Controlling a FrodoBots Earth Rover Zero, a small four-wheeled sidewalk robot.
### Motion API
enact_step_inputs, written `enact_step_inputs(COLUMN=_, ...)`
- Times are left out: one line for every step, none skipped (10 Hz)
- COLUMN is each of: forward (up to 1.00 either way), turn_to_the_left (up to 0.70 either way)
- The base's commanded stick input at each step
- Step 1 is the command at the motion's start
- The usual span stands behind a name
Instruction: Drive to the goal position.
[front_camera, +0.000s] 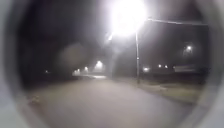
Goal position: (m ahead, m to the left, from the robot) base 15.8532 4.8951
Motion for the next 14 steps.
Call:
enact_step_inputs(forward=1.00, turn_to_the_left=0.15)
enact_step_inputs(forward=1.00, turn_to_the_left=0.15)
enact_step_inputs(forward=1.00, turn_to_the_left=0.16)
enact_step_inputs(forward=1.00, turn_to_the_left=0.16)
enact_step_inputs(forward=1.00, turn_to_the_left=0.16)
enact_step_inputs(forward=1.00, turn_to_the_left=0.16)
enact_step_inputs(forward=1.00, turn_to_the_left=0.13)
enact_step_inputs(forward=1.00, turn_to_the_left=0.11)
enact_step_inputs(forward=1.00, turn_to_the_left=0.09)
enact_step_inputs(forward=1.00, turn_to_the_left=0.13)
enact_step_inputs(forward=1.00, turn_to_the_left=0.19)
enact_step_inputs(forward=1.00, turn_to_the_left=0.23)
enact_step_inputs(forward=1.00, turn_to_the_left=0.10)
enact_step_inputs(forward=1.00, turn_to_the_left=0.08)
